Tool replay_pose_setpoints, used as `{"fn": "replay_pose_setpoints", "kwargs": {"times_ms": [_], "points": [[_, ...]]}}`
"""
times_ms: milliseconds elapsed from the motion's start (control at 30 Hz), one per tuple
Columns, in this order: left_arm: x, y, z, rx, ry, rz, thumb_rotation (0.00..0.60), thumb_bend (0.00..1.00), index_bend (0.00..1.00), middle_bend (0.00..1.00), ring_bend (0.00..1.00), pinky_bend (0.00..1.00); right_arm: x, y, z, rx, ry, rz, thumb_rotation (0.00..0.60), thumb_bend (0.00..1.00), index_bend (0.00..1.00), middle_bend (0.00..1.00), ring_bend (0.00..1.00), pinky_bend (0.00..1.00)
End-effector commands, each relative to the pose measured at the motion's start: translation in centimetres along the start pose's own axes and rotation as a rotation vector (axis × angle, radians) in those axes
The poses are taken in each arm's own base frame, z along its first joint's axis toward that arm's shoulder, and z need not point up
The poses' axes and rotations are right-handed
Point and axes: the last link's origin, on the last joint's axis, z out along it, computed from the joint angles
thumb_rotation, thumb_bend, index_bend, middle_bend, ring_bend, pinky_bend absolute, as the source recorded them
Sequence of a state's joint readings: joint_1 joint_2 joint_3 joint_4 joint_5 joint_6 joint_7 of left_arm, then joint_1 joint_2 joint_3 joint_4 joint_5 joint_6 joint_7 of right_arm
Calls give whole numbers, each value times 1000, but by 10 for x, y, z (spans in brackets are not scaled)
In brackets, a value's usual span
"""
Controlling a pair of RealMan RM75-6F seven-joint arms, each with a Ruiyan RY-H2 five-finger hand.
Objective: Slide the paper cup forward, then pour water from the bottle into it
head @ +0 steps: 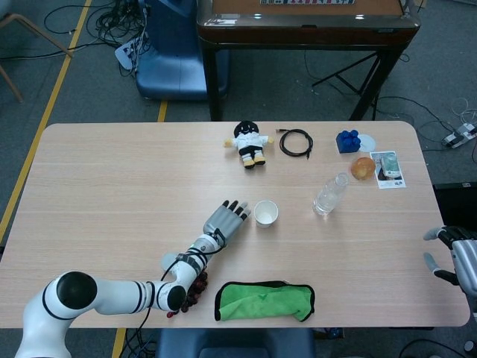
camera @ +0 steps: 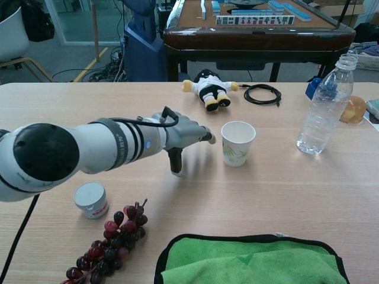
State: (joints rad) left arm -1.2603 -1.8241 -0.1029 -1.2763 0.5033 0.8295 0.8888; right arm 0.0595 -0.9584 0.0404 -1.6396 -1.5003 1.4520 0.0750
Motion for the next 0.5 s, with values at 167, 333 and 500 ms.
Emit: {"fn": "replay_pose_setpoints", "kwargs": {"times_ms": [167,333,500], "points": [[-1,-42,-37,90,18,-30,600,280,62,0,0,107,-4,-1,1,2,-5,-13,600,345,451,428,344,443],[-4,-70,-71,131,38,-45,600,280,62,0,0,107,-9,-4,2,16,6,-26,600,345,451,429,344,443],[-5,-105,-112,181,86,-62,600,280,74,0,0,107,-15,-6,4,23,-1,-41,600,345,451,430,344,443]]}}
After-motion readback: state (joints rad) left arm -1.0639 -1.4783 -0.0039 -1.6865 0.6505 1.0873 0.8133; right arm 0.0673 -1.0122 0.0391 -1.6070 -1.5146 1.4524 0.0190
